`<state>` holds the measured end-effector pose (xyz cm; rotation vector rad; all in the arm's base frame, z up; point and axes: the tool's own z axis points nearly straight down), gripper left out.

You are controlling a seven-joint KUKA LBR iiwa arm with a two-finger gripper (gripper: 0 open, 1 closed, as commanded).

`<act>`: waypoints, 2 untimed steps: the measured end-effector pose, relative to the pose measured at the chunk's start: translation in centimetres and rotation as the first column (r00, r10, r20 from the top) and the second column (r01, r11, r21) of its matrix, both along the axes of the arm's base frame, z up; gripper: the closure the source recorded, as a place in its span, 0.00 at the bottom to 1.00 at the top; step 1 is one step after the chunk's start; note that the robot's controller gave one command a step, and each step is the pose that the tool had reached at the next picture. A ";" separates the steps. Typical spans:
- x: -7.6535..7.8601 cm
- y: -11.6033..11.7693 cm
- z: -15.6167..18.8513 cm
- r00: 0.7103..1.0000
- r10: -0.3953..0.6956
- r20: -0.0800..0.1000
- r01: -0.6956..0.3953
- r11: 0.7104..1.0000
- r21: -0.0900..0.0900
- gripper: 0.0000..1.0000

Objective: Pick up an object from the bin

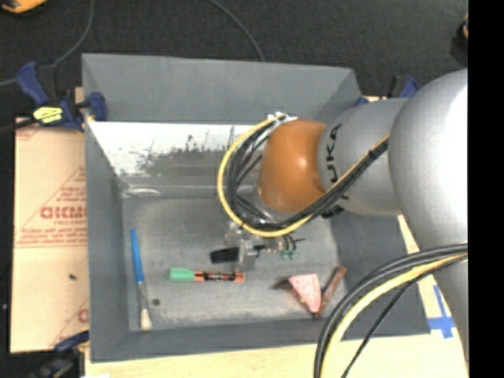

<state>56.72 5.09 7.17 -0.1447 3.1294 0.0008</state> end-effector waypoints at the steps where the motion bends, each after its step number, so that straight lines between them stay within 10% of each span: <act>1: 0.0 0.0 0.0 1.000 0.000 0.000 0.000 1.000 0.000 1.00; 2: -0.2 0.0 0.6 1.000 0.000 -0.006 0.000 1.000 -0.001 1.00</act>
Offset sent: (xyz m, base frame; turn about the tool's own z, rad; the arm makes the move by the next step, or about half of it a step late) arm -0.0002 0.0001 0.0732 0.0000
